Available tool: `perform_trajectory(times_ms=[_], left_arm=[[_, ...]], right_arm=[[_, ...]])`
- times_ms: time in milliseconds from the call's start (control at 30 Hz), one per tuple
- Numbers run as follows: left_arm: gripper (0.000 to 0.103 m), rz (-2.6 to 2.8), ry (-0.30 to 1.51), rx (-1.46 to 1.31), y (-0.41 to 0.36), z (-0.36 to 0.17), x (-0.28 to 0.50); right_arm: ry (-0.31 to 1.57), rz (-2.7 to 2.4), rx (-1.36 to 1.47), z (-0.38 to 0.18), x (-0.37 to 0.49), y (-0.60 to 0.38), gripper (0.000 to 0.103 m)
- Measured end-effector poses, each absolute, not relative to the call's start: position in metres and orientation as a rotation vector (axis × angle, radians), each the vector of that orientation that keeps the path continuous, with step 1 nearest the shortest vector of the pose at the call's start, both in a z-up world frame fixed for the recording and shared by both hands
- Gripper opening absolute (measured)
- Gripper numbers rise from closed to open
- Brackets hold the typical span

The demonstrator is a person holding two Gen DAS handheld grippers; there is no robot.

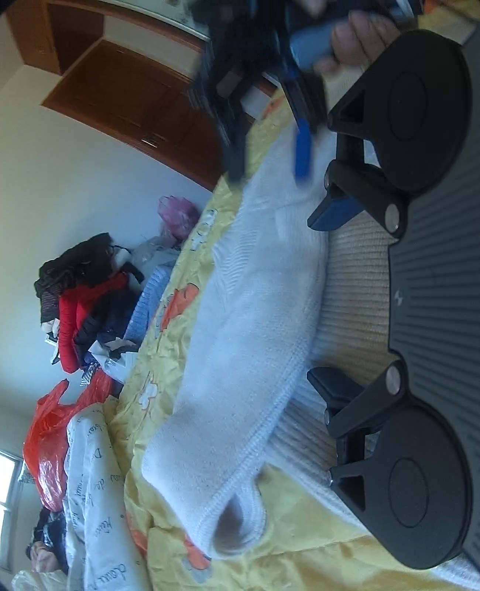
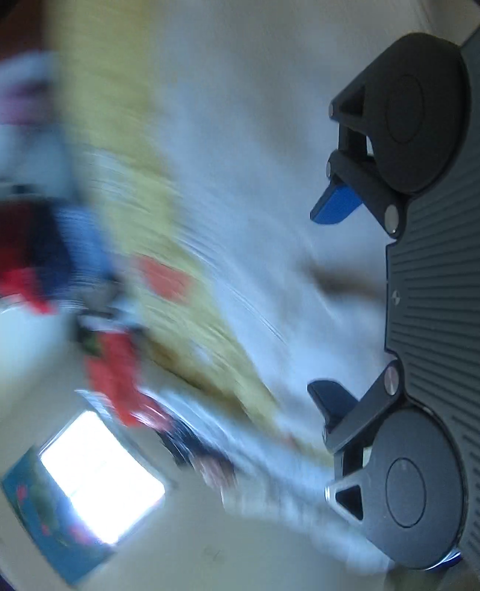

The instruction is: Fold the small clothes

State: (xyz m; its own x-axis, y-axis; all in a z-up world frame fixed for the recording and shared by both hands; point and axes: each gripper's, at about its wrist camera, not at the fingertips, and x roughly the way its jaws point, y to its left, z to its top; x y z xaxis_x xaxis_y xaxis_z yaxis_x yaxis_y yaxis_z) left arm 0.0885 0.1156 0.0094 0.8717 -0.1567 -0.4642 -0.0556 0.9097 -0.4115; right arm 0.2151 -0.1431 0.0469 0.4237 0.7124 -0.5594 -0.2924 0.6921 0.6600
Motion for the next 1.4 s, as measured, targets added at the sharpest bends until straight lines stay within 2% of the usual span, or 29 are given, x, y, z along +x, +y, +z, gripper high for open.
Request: perform_trajectory(times_ms=[67,233,300,333,367,400,533,800,1067,1167,1233,1400], left_arm=[[0.081,-0.059,0.504,-0.459,0.120,0.008,0.087],[0.082,-0.064,0.491,-0.493,0.125,0.006,0.086],[0.083,-0.068,0.490,-0.499,0.125,0.006,0.087],[0.083,-0.068,0.489,-0.503,0.125,0.006,0.087],[0.083,-0.069,0.487,-0.507,0.126,0.006,0.087],[0.083,-0.068,0.486,-0.510,0.126,0.006,0.086],[0.083,-0.065,0.487,-0.511,0.126,0.005,0.086],[0.083,-0.063,0.492,-0.506,0.126,0.005,0.085],[0.083,-0.062,0.499,-0.495,0.123,0.005,0.086],[0.083,-0.060,0.502,-0.488,0.122,0.005,0.086],[0.083,-0.060,0.502,-0.488,0.122,0.005,0.086],[0.083,-0.059,0.503,-0.485,0.122,0.005,0.086]], right_arm=[[1.036,0.637,0.542,0.030,0.228,-0.126,0.067],[1.060,0.620,0.602,0.026,0.237,-0.112,0.066],[1.068,0.623,0.556,0.028,0.237,-0.102,0.054],[1.071,0.618,0.510,0.027,0.236,-0.095,0.039],[1.072,0.607,0.458,0.027,0.236,-0.089,0.017],[1.068,0.604,0.423,0.024,0.232,-0.086,0.014],[1.018,0.629,0.406,0.033,0.228,-0.090,0.009],[0.933,0.601,0.370,0.073,0.231,-0.174,0.008],[0.930,0.385,0.408,0.062,0.223,-0.303,0.008],[0.919,0.366,0.403,0.060,0.213,-0.323,0.007],[0.907,0.343,0.392,0.061,0.208,-0.330,0.002],[0.914,0.303,0.426,0.052,0.204,-0.346,0.003]])
